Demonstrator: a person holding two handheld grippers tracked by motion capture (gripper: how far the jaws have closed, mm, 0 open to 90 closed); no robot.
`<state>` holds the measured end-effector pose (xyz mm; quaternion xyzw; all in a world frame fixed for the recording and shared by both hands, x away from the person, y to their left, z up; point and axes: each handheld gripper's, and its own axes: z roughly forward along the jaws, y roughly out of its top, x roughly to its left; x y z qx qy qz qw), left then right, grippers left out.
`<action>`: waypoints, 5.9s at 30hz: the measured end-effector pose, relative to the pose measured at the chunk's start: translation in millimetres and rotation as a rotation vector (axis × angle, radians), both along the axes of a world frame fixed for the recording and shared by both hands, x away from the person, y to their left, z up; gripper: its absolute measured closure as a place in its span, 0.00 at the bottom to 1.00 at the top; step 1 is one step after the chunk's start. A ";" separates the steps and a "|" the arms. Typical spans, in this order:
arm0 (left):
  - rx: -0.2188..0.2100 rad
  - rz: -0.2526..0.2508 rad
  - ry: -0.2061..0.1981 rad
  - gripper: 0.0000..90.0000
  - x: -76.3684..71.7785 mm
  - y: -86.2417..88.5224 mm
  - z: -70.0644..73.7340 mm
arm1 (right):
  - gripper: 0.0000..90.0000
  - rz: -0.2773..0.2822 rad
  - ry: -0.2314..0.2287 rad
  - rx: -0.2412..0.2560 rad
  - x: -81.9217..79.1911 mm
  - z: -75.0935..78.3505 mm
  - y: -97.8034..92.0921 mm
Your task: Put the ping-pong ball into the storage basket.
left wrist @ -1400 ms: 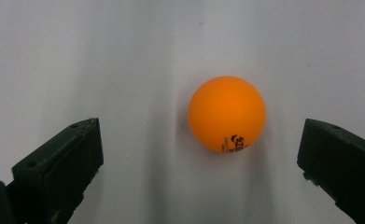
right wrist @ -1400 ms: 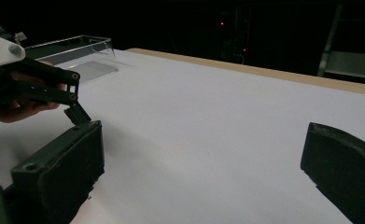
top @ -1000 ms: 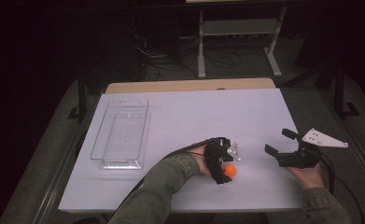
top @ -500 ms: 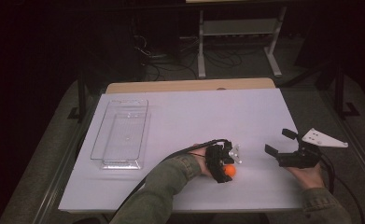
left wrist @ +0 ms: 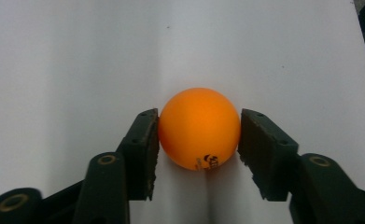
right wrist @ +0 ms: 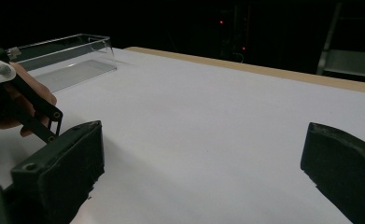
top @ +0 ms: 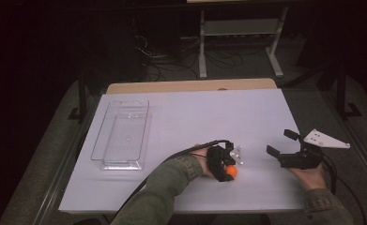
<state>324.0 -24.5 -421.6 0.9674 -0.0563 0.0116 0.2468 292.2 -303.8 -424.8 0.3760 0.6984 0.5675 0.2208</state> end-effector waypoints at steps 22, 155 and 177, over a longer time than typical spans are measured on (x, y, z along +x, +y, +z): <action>-0.005 0.000 -0.003 0.56 -0.5 3.0 4.9 | 0.00 0.006 0.001 -0.003 0.0 -0.6 1.1; -0.081 0.318 -0.159 0.56 5.5 169.5 115.9 | 0.00 0.008 0.016 -0.030 -1.5 -1.8 4.4; -0.094 0.380 -0.176 0.56 4.6 198.5 130.7 | 0.00 0.008 0.016 -0.030 -2.3 -1.3 4.6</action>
